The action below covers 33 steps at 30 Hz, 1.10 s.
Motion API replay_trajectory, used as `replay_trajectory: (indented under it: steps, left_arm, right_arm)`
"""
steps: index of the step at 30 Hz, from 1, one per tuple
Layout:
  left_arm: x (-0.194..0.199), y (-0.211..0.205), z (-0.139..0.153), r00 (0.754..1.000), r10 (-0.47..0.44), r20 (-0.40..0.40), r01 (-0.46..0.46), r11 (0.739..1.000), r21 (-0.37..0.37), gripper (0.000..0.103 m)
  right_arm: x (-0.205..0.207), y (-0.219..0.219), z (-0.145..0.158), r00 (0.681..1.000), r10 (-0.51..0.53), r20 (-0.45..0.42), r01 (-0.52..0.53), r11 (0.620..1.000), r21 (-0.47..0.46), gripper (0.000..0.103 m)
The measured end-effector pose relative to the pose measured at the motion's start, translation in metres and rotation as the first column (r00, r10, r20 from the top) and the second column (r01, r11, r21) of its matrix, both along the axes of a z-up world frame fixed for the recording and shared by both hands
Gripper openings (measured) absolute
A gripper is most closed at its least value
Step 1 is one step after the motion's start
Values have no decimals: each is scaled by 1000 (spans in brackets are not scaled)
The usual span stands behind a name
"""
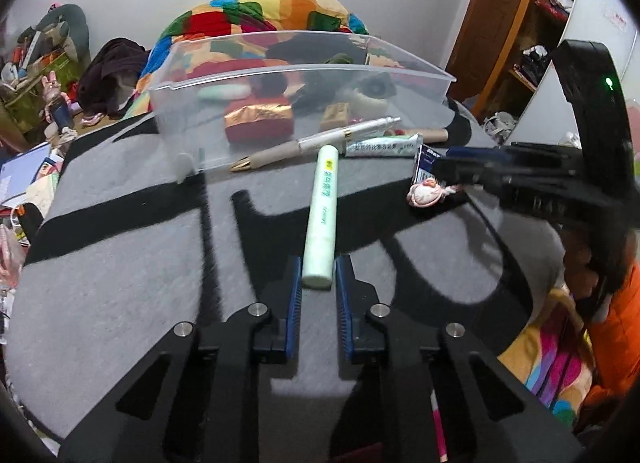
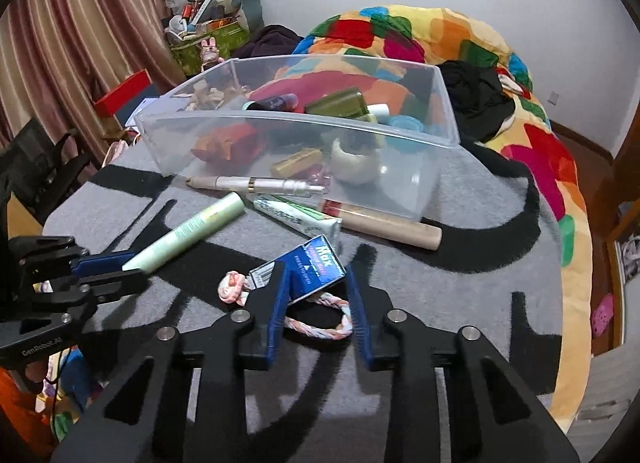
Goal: Organize objects
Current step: 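Grasp white MINISO tube with left gripper while right gripper approaches blue Max card box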
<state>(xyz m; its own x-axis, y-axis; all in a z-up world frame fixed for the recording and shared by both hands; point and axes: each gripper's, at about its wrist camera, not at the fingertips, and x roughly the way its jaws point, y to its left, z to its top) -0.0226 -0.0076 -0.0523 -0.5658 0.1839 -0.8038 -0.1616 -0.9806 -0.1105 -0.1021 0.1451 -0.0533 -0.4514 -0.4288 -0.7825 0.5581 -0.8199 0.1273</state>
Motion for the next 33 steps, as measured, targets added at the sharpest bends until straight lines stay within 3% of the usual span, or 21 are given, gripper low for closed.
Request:
replay_trajectory:
  steps: [6, 13, 18, 22, 26, 28, 33]
  left_arm:
    - [-11, 9, -1, 1000, -8, -4, 8, 999, -38, 24]
    - [-39, 22, -5, 1000, -12, -13, 11, 997, -79, 27]
    - [-50, 17, -6, 1000, 13, -4, -14, 998, -60, 27]
    - [-55, 18, -7, 1000, 26, -12, -27, 998, -61, 26]
    - [-53, 22, -8, 999, 22, -33, -24, 997, -72, 16]
    - [-50, 24, -8, 999, 15, -39, -18, 997, -72, 15]
    - [-42, 22, -5, 999, 12, -42, -15, 998, -53, 15]
  right_arm:
    - [-5, 12, 3, 999, -12, 40, 14, 999, -49, 29]
    - [-3, 1, 8, 1000, 13, -11, -13, 1000, -11, 59]
    - [-2, -17, -5, 996, 83, -22, -81, 994, 78, 60]
    - [3, -20, -10, 993, 106, -46, -101, 990, 94, 60]
    - [2, -21, -8, 992, 103, -67, -96, 990, 101, 60]
    - [3, -22, -8, 991, 116, -73, -108, 989, 104, 50]
    - [6, -20, -5, 990, 110, -88, -102, 991, 89, 44]
